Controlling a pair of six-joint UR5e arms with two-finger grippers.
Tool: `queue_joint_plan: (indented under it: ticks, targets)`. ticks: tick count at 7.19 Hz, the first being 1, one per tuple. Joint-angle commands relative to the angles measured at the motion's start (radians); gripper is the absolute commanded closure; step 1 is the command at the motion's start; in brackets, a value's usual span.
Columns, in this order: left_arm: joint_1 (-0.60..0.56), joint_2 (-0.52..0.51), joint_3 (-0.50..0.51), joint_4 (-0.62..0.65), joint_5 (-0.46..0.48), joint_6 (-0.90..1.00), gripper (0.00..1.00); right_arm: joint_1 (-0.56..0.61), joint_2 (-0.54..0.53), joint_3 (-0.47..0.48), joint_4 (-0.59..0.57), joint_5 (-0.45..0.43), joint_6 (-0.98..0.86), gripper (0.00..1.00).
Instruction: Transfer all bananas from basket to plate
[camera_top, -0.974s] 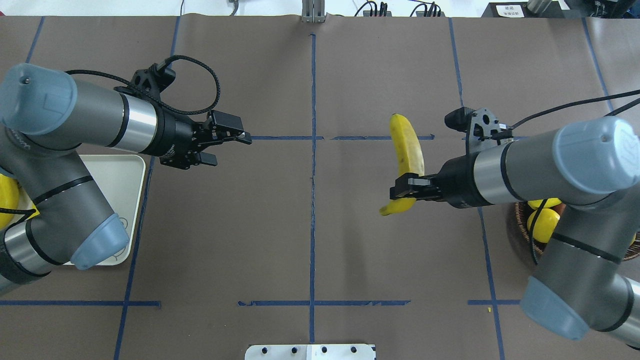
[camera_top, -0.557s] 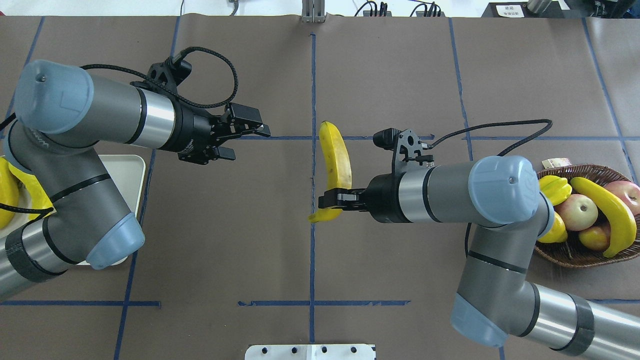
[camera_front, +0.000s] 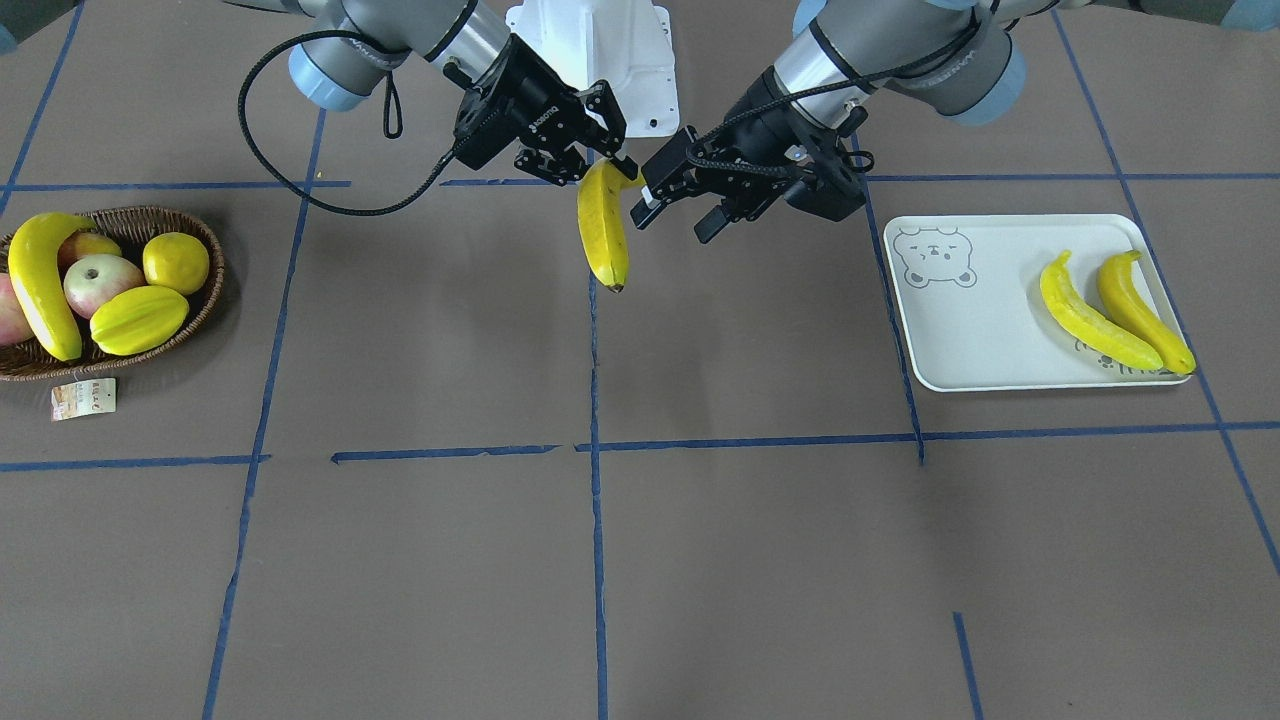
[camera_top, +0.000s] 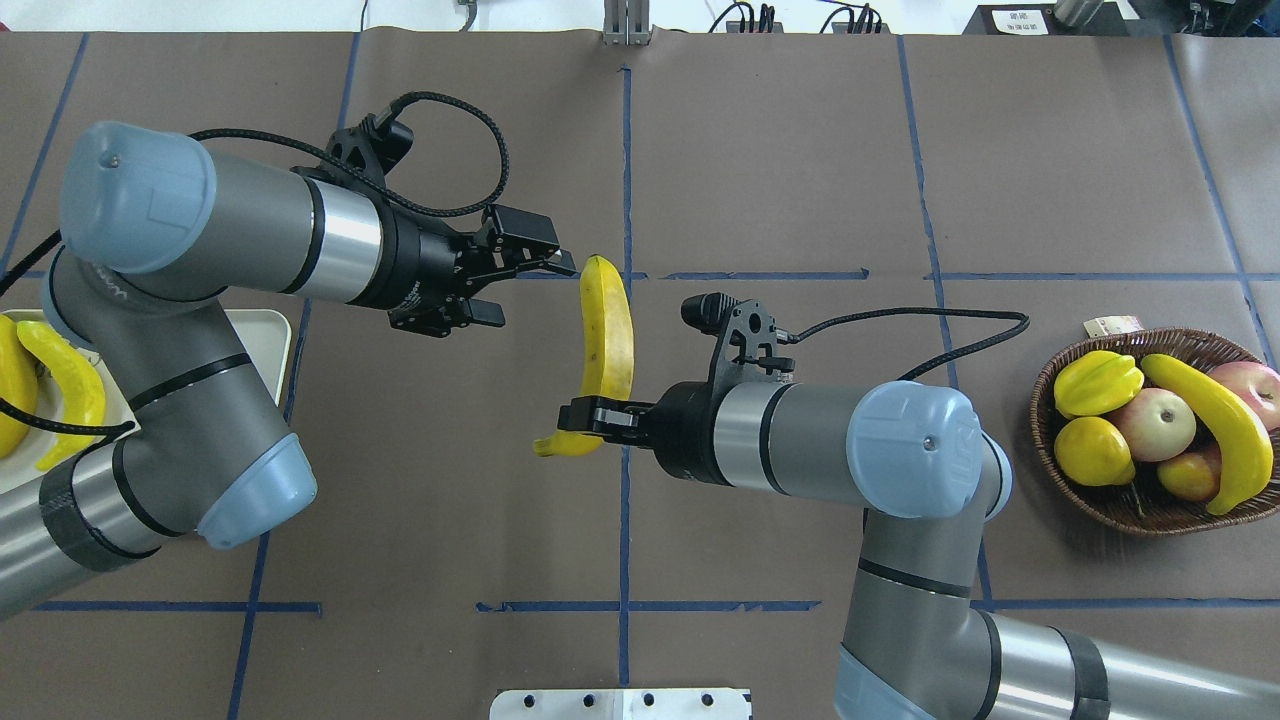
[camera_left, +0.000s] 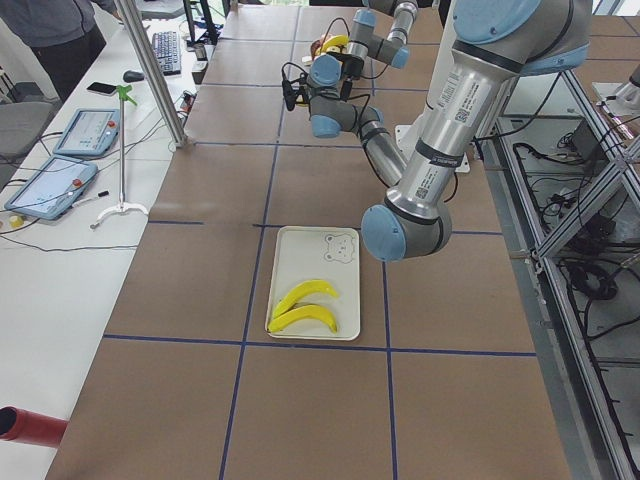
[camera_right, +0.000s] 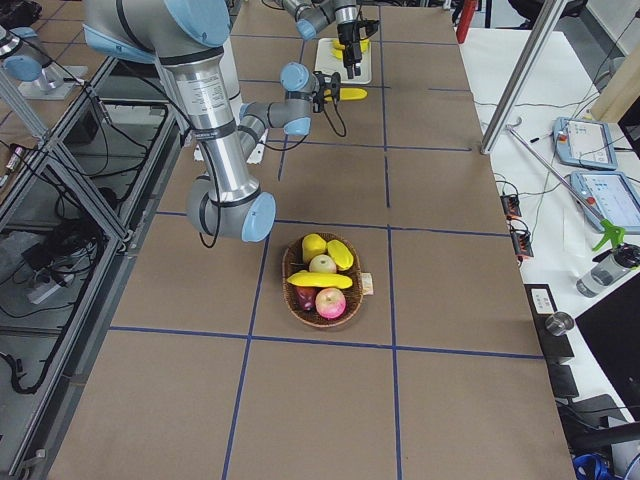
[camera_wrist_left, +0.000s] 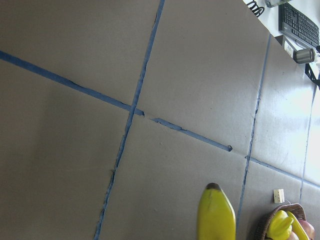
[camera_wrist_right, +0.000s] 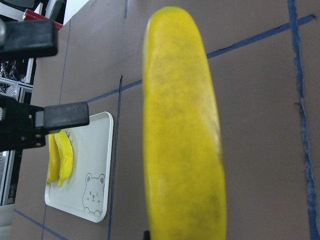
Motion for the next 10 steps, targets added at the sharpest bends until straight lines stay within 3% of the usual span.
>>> queue_joint_plan:
  ticks: [1, 3, 5, 7, 8, 9, 10]
  targets:
    - [0.058, -0.005, 0.005, 0.0, 0.039, -0.003, 0.0, -0.009, 0.044, -0.041, 0.001, -0.017, 0.01, 0.97]
    - [0.086, -0.015, 0.014, 0.003, 0.082, -0.003, 0.05, -0.01, 0.048, -0.044, 0.001, -0.017, 0.012, 0.94]
    - [0.1, -0.024, 0.019, 0.002, 0.101, -0.003, 0.44, -0.018, 0.048, -0.044, 0.003, -0.017, 0.012, 0.92]
    - [0.1, -0.024, 0.019, 0.002, 0.101, -0.003, 0.5, -0.022, 0.048, -0.043, 0.004, -0.017, 0.01, 0.91]
    - [0.1, -0.024, 0.019, 0.003, 0.101, -0.003, 0.61, -0.022, 0.048, -0.043, 0.004, -0.017, 0.012, 0.9]
    - [0.1, -0.024, 0.019, 0.011, 0.101, -0.003, 0.82, -0.022, 0.048, -0.043, 0.004, -0.017, 0.01, 0.83]
    - [0.101, -0.022, 0.02, 0.015, 0.102, -0.003, 1.0, -0.022, 0.048, -0.043, 0.004, -0.017, 0.012, 0.5]
